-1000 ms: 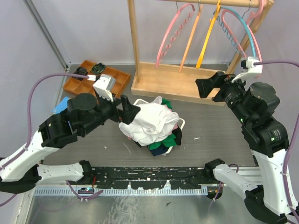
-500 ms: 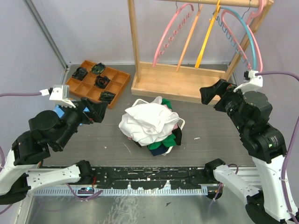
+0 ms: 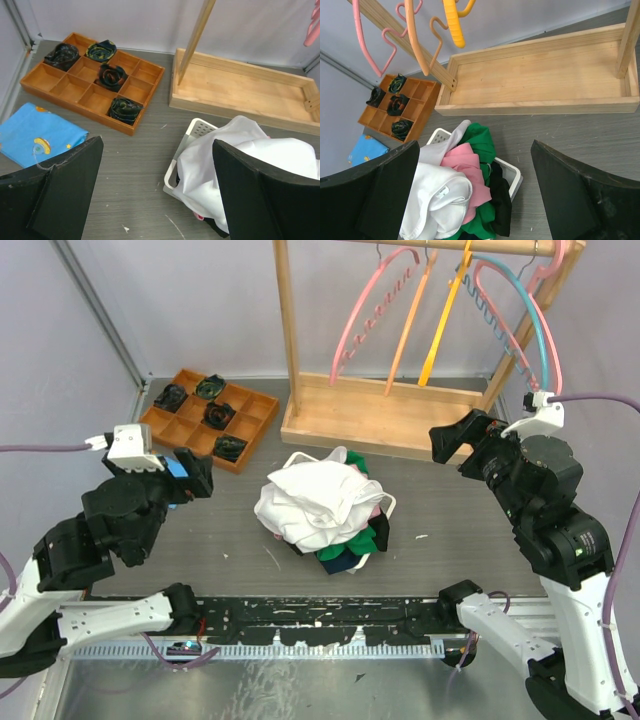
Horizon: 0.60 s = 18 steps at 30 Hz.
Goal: Remove the t-shirt from the hanger
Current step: Reset both arms
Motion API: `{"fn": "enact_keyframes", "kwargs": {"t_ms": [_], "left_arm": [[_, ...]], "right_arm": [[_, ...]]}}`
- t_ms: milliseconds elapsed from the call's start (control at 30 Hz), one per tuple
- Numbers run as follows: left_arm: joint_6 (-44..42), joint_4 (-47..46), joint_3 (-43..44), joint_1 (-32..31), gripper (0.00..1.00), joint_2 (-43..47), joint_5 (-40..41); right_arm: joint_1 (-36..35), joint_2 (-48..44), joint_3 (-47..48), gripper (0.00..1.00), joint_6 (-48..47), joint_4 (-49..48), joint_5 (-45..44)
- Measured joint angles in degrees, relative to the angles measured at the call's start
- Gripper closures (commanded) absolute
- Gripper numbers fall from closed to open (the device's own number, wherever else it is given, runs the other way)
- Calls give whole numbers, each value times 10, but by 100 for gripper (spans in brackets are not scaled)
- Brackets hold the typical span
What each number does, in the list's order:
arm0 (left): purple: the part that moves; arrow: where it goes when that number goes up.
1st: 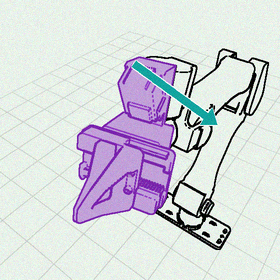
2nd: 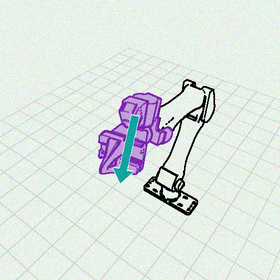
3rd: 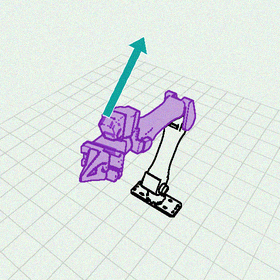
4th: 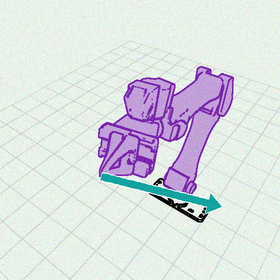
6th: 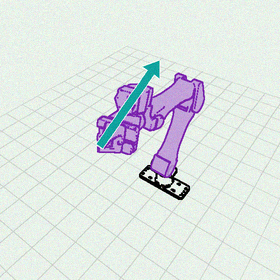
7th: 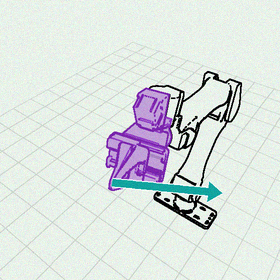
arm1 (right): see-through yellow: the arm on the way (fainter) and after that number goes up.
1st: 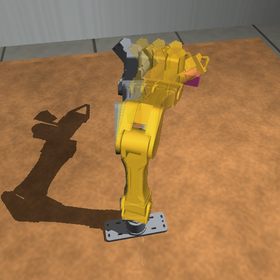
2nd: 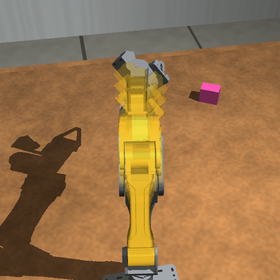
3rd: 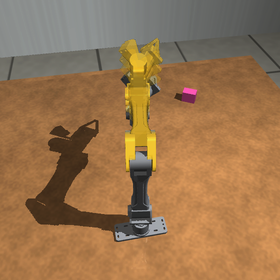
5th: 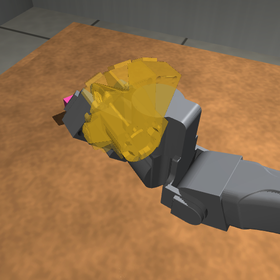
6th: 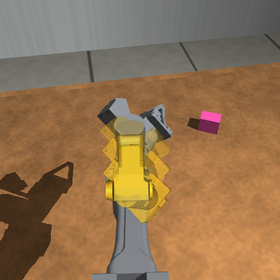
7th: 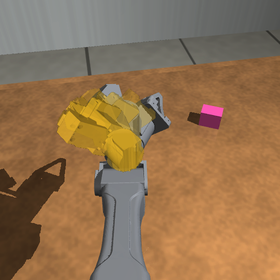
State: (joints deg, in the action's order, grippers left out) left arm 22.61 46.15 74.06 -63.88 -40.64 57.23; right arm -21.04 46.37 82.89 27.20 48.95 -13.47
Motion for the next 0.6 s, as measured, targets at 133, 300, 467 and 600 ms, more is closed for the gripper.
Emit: {"fn": "enact_keyframes", "kwargs": {"t_ms": [133, 300, 467, 600], "left_arm": [[-10, -2, 0, 15, 2, -15, -9], [-32, -17, 0, 24, 2, -35, -35], [-57, -25, 28, 24, 2, -58, -46], [-61, -23, 65, 24, 2, -82, -64]], "right_arm": [[0, 0, 0, 0, 0, 0, 0], [0, 0, 0, 0, 0, 0, 0], [0, 0, 0, 0, 0, 0, 1], [0, 0, 0, 0, 0, 0, 1]]}}
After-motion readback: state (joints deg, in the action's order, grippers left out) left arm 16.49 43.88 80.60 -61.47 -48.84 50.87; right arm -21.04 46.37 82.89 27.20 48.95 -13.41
